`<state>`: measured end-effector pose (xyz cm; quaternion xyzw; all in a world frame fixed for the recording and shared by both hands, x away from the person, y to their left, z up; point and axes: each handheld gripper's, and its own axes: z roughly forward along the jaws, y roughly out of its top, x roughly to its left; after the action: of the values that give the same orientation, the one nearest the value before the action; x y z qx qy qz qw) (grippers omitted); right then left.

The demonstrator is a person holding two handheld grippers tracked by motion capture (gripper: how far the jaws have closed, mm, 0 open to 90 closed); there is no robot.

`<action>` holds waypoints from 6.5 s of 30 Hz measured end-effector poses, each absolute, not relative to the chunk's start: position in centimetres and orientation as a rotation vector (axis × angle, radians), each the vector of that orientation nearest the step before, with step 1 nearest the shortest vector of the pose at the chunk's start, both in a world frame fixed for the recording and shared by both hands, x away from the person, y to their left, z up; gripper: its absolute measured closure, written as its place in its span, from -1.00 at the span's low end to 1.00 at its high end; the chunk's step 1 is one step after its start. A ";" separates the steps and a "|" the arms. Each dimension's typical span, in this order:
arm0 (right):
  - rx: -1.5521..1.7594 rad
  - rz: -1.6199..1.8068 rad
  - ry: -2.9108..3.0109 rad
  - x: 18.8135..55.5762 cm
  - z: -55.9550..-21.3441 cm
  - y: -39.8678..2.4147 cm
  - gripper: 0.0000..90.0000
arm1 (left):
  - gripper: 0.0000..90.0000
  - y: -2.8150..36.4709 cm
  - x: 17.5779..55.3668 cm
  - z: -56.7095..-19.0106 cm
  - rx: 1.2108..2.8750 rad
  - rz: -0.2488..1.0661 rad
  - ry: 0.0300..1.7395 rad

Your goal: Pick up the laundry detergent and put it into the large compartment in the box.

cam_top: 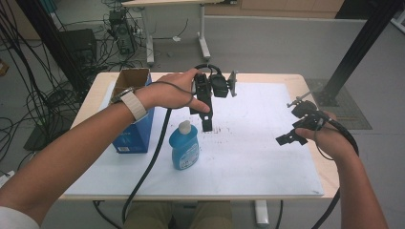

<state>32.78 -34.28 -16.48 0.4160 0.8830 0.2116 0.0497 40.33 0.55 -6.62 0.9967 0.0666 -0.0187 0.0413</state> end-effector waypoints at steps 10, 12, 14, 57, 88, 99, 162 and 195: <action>1.268 0.636 2.690 32.8 -16.5 -34.2 -0.87 | -0.79 0.9 40.3 -6.5 3.047 -0.056 0.233; 1.267 0.636 2.691 32.8 -16.6 -34.2 -0.87 | -0.79 0.9 40.3 -6.4 3.051 -0.056 0.239; 1.268 0.638 2.691 32.8 -16.6 -34.2 -0.86 | -0.79 0.9 40.2 -6.4 3.054 -0.055 0.247; 1.255 0.650 2.698 32.7 -16.8 -33.8 -0.86 | -0.88 3.6 39.5 -6.4 2.942 -0.024 0.966; 1.246 0.649 2.707 33.1 -16.9 -33.2 -0.86 | -0.85 4.4 38.8 -9.6 2.952 -0.050 0.996; 1.245 0.652 2.710 33.2 -17.1 -33.1 -0.86 | -0.85 4.5 38.7 -10.5 2.950 -0.042 1.010; 1.241 0.655 2.715 33.4 -17.1 -32.8 -0.85 | -0.81 4.7 38.8 -12.6 2.947 -0.053 1.040; 1.240 0.653 2.713 33.4 -16.9 -32.8 -0.85 | -0.81 4.8 38.8 -12.7 2.942 -0.054 1.050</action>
<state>33.40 -32.81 -16.94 0.4056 0.8876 0.2137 0.0438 38.81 4.77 -12.67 0.9417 0.3360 -0.0172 0.0088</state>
